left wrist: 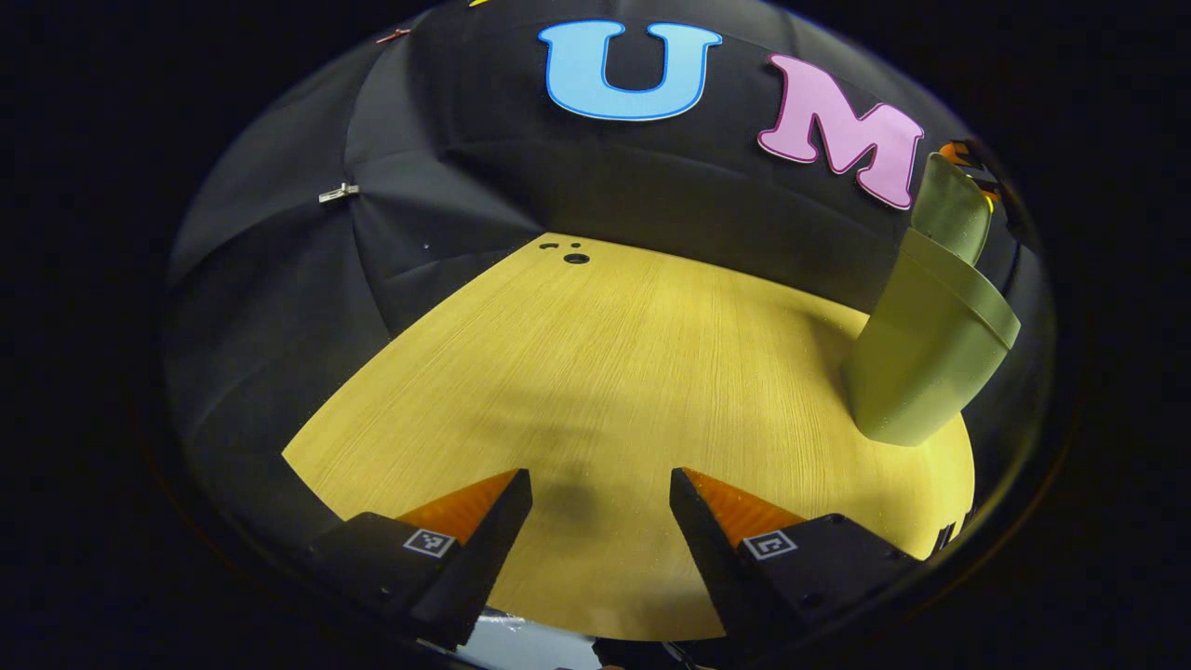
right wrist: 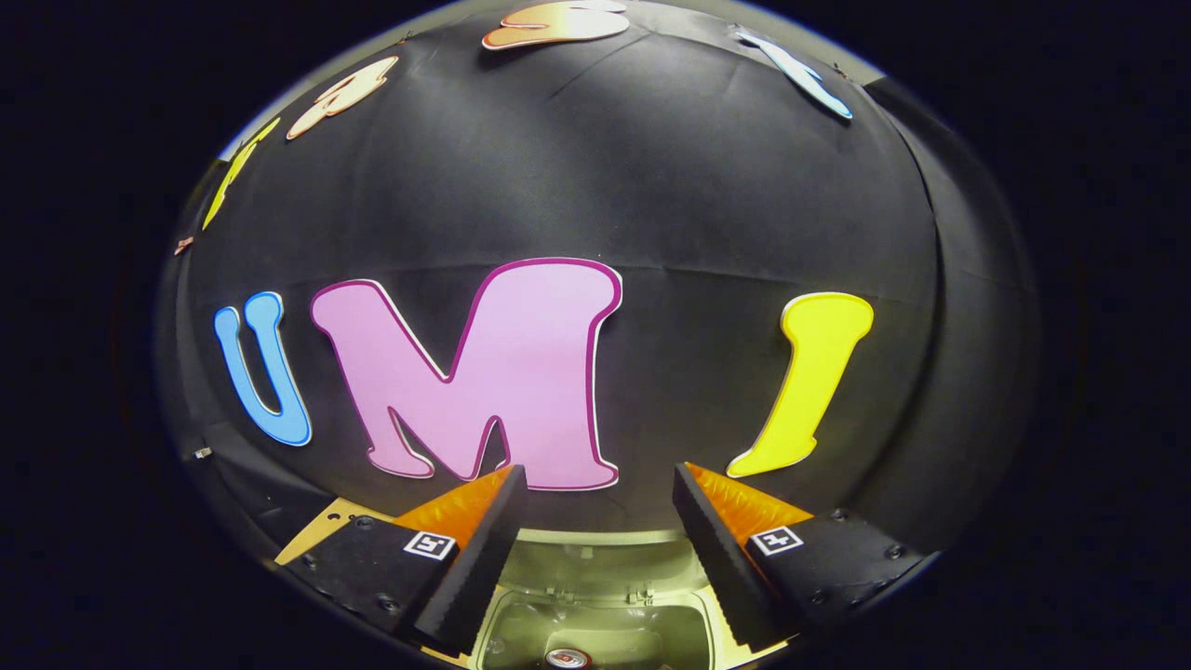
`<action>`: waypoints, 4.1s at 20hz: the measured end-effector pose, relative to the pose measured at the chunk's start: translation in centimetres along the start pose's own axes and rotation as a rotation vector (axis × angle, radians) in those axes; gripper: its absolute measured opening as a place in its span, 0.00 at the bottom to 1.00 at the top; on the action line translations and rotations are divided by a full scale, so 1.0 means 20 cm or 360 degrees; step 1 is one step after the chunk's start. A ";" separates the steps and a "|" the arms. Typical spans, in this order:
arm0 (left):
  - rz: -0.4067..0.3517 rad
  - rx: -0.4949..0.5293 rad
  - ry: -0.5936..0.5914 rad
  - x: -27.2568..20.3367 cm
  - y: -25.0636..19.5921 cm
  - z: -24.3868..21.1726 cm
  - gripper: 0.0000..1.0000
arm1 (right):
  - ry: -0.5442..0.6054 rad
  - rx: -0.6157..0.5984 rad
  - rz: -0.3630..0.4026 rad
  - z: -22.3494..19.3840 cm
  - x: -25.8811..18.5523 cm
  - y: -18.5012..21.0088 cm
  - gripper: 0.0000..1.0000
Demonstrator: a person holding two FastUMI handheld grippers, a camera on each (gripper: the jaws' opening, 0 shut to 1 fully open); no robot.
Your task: Press the lid of the desktop garbage bin to open it, pick up the crumpled paper on the desktop and throw it into the bin, then pick up the pop can on the desktop and drop it into the bin, and finally close the garbage bin lid.
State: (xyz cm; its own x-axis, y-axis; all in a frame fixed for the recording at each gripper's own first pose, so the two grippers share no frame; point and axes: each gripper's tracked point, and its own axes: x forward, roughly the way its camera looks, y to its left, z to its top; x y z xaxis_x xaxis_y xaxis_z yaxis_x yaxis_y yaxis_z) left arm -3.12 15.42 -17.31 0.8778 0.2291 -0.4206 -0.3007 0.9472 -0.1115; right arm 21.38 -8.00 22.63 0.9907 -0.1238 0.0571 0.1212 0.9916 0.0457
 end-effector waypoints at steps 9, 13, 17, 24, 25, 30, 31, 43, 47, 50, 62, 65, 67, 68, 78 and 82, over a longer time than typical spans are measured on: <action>-0.0080 0.0072 0.0013 0.05 -0.07 0.00 0.96 | 0.0040 0.0006 0.0024 -0.18 -0.30 0.01 0.98; -0.0124 0.0092 0.0028 0.07 -0.11 -0.01 0.96 | 0.0088 0.0014 0.0029 -0.32 -0.40 0.00 0.98; -0.0157 0.0128 0.0042 0.09 -0.15 -0.01 0.96 | 0.0212 0.0014 0.0037 -0.53 -0.45 0.01 0.99; -0.0183 0.0196 0.0045 0.11 -0.18 0.01 0.96 | 0.0373 -0.0016 0.0025 -0.85 -0.50 0.00 0.99; -0.0183 0.0200 0.0047 0.12 -0.18 0.00 0.96 | 0.0394 -0.0019 0.0023 -0.88 -0.50 0.00 0.99; -0.0177 0.0210 0.0057 0.11 -0.18 0.00 0.96 | 0.0440 -0.0017 0.0037 -0.95 -0.52 -0.01 1.00; -0.0175 0.0209 0.0058 0.11 -0.17 -0.01 0.96 | 0.0430 -0.0016 0.0036 -0.94 -0.52 -0.01 0.99; -0.0231 0.0252 0.0071 0.10 -0.29 -0.04 0.96 | 0.0405 -0.0077 0.0063 -1.01 -0.51 0.00 1.00; -0.0274 0.0264 0.0024 0.06 -0.37 0.01 0.96 | 0.0321 -0.0034 0.0071 -0.95 -0.51 0.01 1.00; -0.0296 0.0288 -0.0052 0.01 -0.40 0.11 0.96 | 0.0305 -0.0046 0.0057 -0.96 -0.55 0.00 0.99; -0.0387 0.0264 -0.0583 -0.47 -0.53 0.68 0.96 | 0.0093 -0.0045 0.0159 -0.81 -0.93 0.23 0.99; -0.0362 0.0284 -0.0740 -0.59 -0.53 0.78 0.98 | 0.0036 -0.0043 0.0189 -0.81 -1.08 0.31 0.99; -0.0364 0.0280 -0.0795 -0.65 -0.54 0.78 0.95 | 0.0022 -0.0042 0.0201 -0.85 -1.18 0.35 0.99; -0.0370 0.0289 -0.0812 -0.66 -0.55 0.78 0.96 | 0.0027 -0.0042 0.0205 -0.89 -1.23 0.37 0.99; -0.0425 0.0229 -0.0663 -0.66 -0.51 0.55 0.96 | 0.0311 0.0041 0.0235 -1.32 -1.49 0.56 0.99; -0.0442 0.0213 -0.0656 -0.66 -0.49 0.55 0.96 | 0.0336 0.0003 0.0271 -1.35 -1.51 0.62 0.99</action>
State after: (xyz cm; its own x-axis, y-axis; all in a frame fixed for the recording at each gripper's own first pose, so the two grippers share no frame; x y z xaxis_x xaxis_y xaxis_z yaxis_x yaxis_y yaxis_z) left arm -7.63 5.50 -0.77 1.0000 0.0088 0.0017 -0.0087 0.9991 -0.0412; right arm -5.35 9.17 -5.54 0.9879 0.0559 -0.1448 -0.0483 0.9973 0.0553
